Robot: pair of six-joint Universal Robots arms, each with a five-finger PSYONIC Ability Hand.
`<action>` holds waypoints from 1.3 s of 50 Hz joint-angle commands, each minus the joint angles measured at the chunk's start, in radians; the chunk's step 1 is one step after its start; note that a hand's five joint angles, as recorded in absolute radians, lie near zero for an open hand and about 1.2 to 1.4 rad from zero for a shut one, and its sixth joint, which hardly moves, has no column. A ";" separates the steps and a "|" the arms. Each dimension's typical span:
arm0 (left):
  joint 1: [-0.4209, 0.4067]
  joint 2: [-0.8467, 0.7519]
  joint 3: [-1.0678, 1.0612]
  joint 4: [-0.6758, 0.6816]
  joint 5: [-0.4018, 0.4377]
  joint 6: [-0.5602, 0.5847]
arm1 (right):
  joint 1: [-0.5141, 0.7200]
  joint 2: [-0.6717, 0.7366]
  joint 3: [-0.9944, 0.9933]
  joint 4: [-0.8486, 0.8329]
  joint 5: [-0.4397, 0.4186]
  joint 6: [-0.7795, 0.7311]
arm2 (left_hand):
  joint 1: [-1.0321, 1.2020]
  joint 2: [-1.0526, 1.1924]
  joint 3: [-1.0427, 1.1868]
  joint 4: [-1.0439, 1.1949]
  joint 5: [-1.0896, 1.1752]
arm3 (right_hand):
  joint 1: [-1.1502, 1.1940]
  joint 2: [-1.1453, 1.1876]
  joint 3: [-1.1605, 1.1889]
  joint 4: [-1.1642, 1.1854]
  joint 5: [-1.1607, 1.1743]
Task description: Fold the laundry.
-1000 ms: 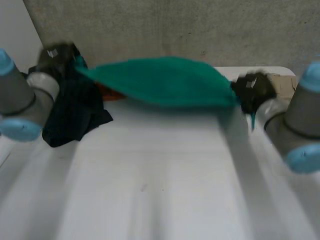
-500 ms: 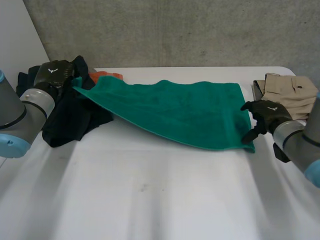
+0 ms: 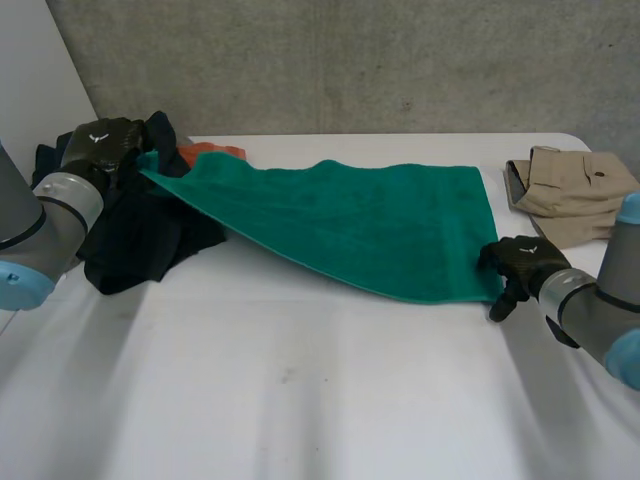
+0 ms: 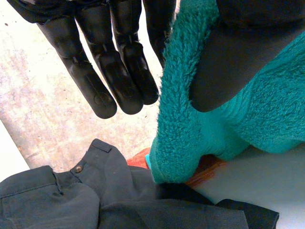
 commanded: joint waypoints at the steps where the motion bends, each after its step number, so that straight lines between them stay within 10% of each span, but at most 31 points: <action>1: 0.002 -0.001 -0.002 0.001 0.000 0.002 | 0.012 0.046 -0.035 -0.061 0.026 0.001 | 0.227 0.198 0.204 0.194 0.251 | 0.136 0.132 0.135 0.131 0.125; 11: -0.001 0.003 -0.008 -0.008 0.000 0.006 | 0.010 0.051 -0.066 -0.130 0.055 0.007 | 0.227 0.198 0.204 0.194 0.251 | 0.842 0.838 0.841 0.837 0.831; 22: -0.006 0.040 -0.037 -0.162 0.008 0.066 | 0.003 -0.017 -0.057 -0.021 0.023 -0.092 | 0.227 0.198 0.204 0.194 0.251 | 0.861 0.857 0.860 0.857 0.850; 37: 0.072 0.197 -0.352 -0.703 0.012 0.706 | -0.172 -0.411 0.187 0.536 0.020 -0.780 | 0.227 0.198 0.204 0.194 0.251 | 0.861 0.857 0.860 0.857 0.850; 49: 0.023 0.149 -0.179 -0.630 0.041 0.508 | -0.116 -0.207 0.007 0.329 0.055 -0.555 | 0.227 0.198 0.204 0.194 0.251 | 0.861 0.857 0.860 0.857 0.850; 65: -0.096 -0.217 0.409 -0.585 -0.138 0.302 | -0.007 0.139 -0.461 0.074 0.182 -0.360 | 0.227 0.198 0.204 0.194 0.251 | 0.861 0.857 0.860 0.857 0.850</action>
